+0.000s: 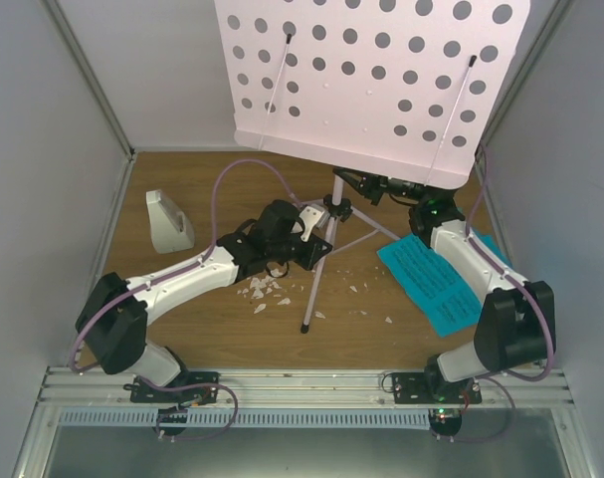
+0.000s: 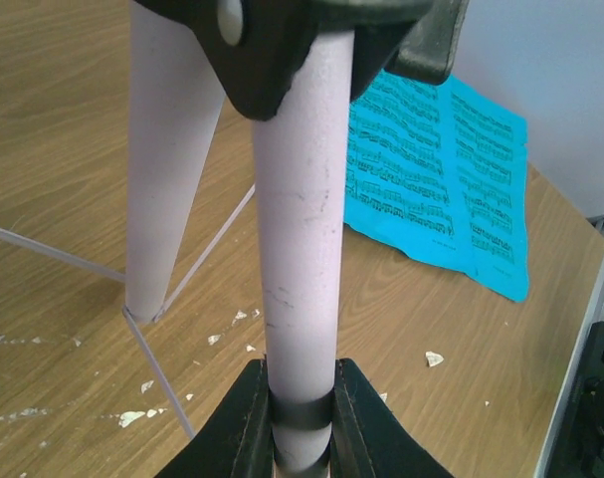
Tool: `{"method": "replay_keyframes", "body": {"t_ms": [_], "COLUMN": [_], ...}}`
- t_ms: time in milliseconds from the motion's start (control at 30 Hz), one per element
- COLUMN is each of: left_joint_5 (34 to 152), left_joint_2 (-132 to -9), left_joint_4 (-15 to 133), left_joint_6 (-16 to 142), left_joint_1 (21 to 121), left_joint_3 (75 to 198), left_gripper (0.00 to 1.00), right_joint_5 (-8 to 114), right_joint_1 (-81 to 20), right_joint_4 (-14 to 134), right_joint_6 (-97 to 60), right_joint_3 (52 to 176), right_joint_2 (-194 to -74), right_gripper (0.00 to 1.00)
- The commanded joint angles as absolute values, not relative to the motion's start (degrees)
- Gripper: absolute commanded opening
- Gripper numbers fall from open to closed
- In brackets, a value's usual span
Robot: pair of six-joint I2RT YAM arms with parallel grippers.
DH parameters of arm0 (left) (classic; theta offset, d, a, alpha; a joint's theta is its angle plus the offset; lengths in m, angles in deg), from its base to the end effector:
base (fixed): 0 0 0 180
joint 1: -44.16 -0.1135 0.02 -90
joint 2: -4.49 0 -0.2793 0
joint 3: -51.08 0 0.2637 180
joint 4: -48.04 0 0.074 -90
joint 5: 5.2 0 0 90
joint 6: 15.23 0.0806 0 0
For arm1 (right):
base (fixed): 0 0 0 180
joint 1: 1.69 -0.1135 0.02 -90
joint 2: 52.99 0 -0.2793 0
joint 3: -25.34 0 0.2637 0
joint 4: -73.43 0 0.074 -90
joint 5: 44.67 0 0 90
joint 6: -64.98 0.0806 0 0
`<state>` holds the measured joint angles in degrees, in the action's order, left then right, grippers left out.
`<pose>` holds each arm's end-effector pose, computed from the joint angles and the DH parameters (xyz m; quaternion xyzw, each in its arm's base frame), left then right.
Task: Pack up the instrument practice props
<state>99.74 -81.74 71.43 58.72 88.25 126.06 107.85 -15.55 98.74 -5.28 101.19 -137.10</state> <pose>0.2622 -0.2830 0.2544 0.2713 0.8373 -0.3304 0.3409 0.3310 0.1553 0.3860 -0.3907 0.5289 0.4940 0.5689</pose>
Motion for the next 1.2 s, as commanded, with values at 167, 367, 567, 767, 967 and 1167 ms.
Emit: {"method": "replay_keyframes", "body": {"t_ms": [167, 367, 567, 767, 967, 1167], "left_joint_5": [95.6, 95.0, 94.2, 93.2, 91.3, 89.2], "left_joint_2": [-72.0, -69.7, -67.6, -66.9, -66.2, -66.2], "left_joint_4": [63.4, 63.6, 63.0, 65.3, 71.3, 77.1], "left_joint_6": [58.6, 59.1, 59.5, 60.4, 62.2, 63.9], "left_joint_1": [87.6, 87.3, 87.1, 87.0, 87.0, 87.0], "left_joint_3": [126.5, 129.0, 130.7, 133.1, 136.1, 138.3], "left_gripper": [0.00, 0.00, 0.00, 0.00, 0.00, 0.00], "right_joint_5": [106.1, 104.4, 101.3, 96.4, 88.1, 77.7], "right_joint_1": [-19.5, -21.5, -24.0, -25.4, -26.7, -29.0], "right_joint_4": [95.0, 94.8, 95.0, 101.7, 107.5, 111.2], "right_joint_6": [-5.5, -4.2, -2.8, 4.4, 11.3, 18.3], "right_joint_3": [102.3, 101.2, 99.9, 94.8, 88.9, 82.8], "right_joint_2": [-133.2, -131.0, -128.9, -127.3, -125.2, -125.6], "right_gripper": [0.00, 0.01, 0.01, 0.00, 0.00, 0.00]}}
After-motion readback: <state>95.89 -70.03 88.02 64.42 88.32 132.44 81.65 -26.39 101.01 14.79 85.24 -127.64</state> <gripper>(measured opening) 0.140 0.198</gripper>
